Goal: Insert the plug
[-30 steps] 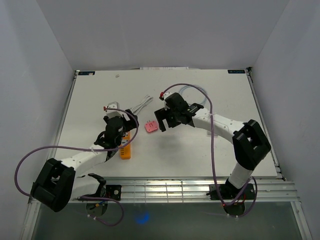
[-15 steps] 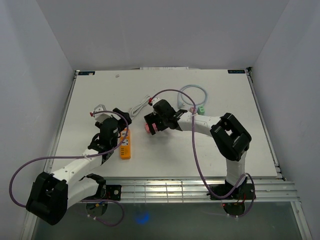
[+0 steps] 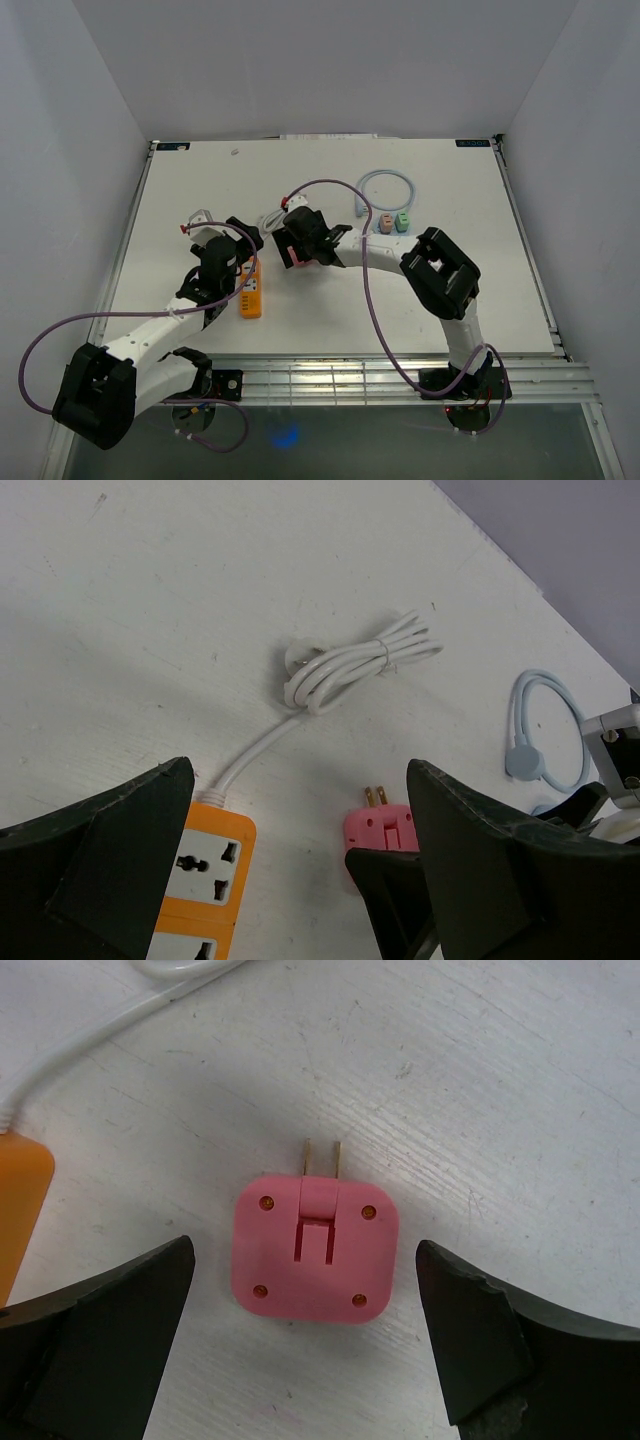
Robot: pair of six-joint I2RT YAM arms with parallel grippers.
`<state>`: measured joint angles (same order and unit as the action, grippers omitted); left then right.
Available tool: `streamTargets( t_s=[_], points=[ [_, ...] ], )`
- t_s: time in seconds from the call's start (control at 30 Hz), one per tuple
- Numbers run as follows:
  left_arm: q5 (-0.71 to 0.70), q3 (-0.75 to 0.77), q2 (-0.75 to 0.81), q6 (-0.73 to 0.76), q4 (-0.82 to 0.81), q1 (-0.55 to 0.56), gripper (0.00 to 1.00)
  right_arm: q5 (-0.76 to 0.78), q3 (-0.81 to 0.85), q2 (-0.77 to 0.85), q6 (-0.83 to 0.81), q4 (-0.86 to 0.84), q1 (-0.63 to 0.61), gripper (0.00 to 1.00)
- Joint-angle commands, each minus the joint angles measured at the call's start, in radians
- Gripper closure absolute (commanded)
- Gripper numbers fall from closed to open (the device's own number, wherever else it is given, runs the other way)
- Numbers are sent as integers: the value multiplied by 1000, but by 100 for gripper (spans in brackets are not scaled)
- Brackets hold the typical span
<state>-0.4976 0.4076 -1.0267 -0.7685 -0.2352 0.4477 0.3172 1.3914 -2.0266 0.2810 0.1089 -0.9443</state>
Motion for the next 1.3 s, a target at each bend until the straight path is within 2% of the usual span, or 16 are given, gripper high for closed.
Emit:
streamTargets(
  t_s=[0.0, 0.17, 0.37, 0.4, 0.43, 0.47, 0.5, 0.6, 0.63, 0.77, 0.8, 0.83, 0.9, 1.03, 1.13, 1.27],
  points=[
    [7, 4, 14, 6, 8, -3, 2, 62, 34, -26, 34, 2, -5, 3],
    [22, 8, 16, 12, 8, -3, 2, 74, -3, -27, 35, -9, -8, 1],
    [36, 11, 16, 18, 7, -3, 2, 54, -17, -21, 9, -31, -7, 29],
    [40, 13, 14, 21, 7, -3, 2, 37, -35, -11, 3, -47, -7, 42],
    [54, 14, 10, 24, 5, -3, 2, 31, -54, 5, -3, -64, -7, 47],
    [71, 16, 5, 28, -1, -3, 2, 22, -80, 49, -12, -87, -7, 59],
    [91, 23, -2, 46, -18, -3, 2, 5, -148, 77, -43, -112, -8, 62],
    [209, 54, -50, 78, -44, -3, 2, -77, -297, 219, -145, -288, -8, 65],
    [238, 63, -79, 98, -50, -3, 2, -105, -404, 254, -178, -386, -7, 65],
    [509, 97, -159, 179, -136, -3, 2, -202, -583, 411, -276, -483, -8, 68],
    [641, 106, -174, 189, -163, -3, 2, -226, -610, 430, -310, -498, -8, 69],
    [693, 115, -188, 196, -179, -1, 2, -231, -659, 451, -321, -512, -8, 70],
    [821, 114, -219, 196, -244, -1, 2, -251, -699, 500, -328, -549, -8, 71],
    [982, 109, -269, 173, -334, -1, 2, -268, -761, 562, -338, -597, -7, 71],
    [1076, 135, -341, 135, -361, -1, 2, -248, -775, 585, -344, -606, -8, 71],
    [1123, 154, -401, 92, -386, -1, 2, -211, -778, 611, -352, -606, -7, 72]
  ],
)
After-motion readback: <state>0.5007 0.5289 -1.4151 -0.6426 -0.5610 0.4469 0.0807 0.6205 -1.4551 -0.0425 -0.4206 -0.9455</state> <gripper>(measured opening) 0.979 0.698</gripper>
